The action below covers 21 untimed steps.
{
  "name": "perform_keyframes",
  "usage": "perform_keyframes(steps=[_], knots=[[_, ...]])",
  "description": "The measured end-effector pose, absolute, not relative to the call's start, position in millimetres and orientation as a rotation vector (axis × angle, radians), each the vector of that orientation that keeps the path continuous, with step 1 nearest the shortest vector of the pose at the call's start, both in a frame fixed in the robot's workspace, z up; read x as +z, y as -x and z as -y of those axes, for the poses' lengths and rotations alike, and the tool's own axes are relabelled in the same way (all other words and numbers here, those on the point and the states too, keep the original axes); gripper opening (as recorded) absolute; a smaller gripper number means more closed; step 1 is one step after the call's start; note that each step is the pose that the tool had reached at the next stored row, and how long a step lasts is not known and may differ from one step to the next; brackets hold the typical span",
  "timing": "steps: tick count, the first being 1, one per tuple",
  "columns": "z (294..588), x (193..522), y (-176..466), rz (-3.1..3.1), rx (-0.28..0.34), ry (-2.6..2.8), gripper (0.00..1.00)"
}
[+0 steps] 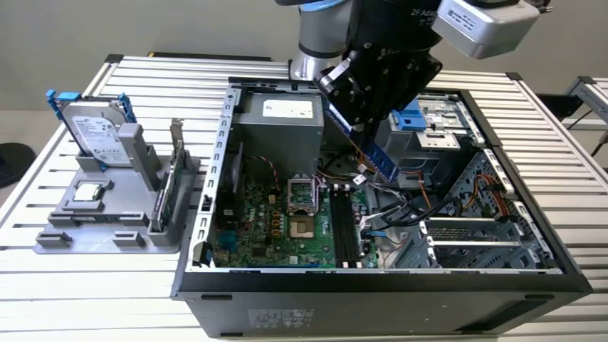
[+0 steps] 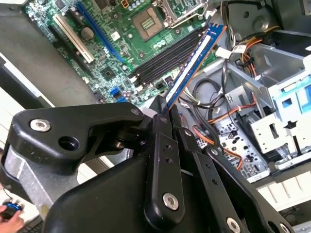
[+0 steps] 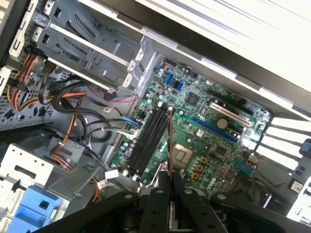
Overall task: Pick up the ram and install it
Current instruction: 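Insert the ram into the slot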
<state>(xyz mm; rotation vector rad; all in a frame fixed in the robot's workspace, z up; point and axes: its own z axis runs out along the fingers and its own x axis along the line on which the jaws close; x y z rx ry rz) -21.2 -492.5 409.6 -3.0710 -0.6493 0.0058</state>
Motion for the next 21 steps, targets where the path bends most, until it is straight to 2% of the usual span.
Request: perform_keyframes(steps=[21], knots=[[492.5, 409.7, 21.2, 0.305, 0.005, 3.124, 0.0]])
